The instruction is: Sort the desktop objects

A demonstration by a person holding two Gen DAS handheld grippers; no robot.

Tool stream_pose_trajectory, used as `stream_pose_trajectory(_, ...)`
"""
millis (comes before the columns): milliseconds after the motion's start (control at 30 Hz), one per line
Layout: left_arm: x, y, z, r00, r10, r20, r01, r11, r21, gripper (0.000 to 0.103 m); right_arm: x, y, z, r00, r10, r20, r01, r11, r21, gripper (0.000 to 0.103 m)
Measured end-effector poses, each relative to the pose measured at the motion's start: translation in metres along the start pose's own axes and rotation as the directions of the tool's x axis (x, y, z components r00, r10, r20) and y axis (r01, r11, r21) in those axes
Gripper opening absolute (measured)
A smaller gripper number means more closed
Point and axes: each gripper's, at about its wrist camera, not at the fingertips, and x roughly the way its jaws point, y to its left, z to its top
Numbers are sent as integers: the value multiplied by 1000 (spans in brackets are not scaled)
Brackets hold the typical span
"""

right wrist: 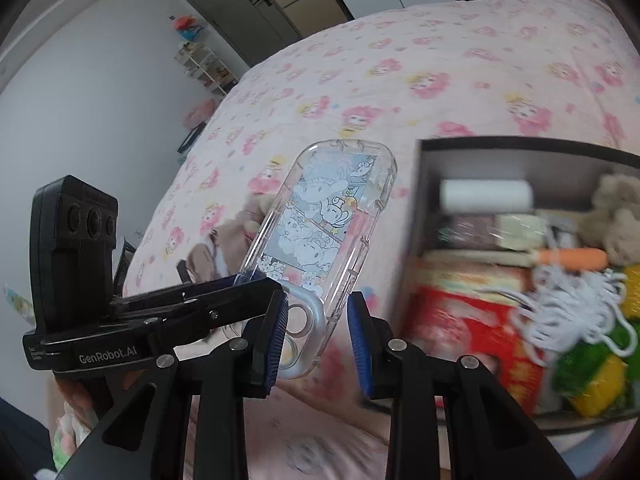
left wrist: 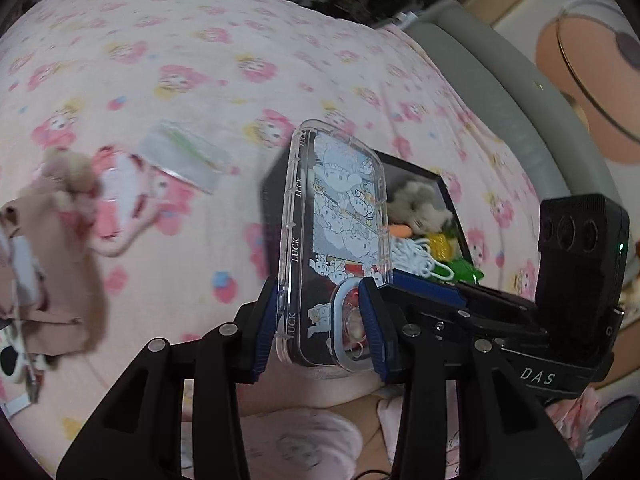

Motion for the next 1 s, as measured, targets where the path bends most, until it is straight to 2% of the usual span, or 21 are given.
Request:
stream_pose_trajectory(133,34,-38,-5,1000,-7,-30,8,999,31,39,-30,-47,-11,1000,-7,20,7,1000,-24,27)
stream_pose_trajectory(200,48,-53,-10,999,-6,-48,9,998,57,35,-36,-68,-17,999,16,30,-17,1000,4,27)
stream_pose_trajectory(300,69,-69,-16,996,-3,-92,9,998,64,37,-40,-101,-24,999,9,43,-14,994,110,27)
stream_pose_trajectory(467,86,-78,-19,994,18,-111,-14,999,36,37,-43,-112,-27,995,-92,31,89,990,110,27)
stream_pose_trajectory(600,92,-81,-22,991,52,-123,-48,998,36,36,-36,-124,-26,998,-69,0,69,986,149,27)
stream_pose_trajectory(700,100,-85,-22,986,93,-139,-88,995,39,36,-34,-134,-25,999,-46,-23,49,981,186,27)
stream_pose_trajectory(833,103,-89,-23,977,164,-140,-158,986,54,36,-49,-143,-29,1000,10,16,-14,977,213,27)
stream_pose_trajectory(900,100,-89,-23,973,194,-125,-190,981,46,36,-52,-153,-32,1000,-12,24,6,969,248,27)
stream_pose_trajectory(1000,92,-90,-22,963,258,-81,-256,966,39,36,-59,-159,-31,993,-105,61,86,963,256,27)
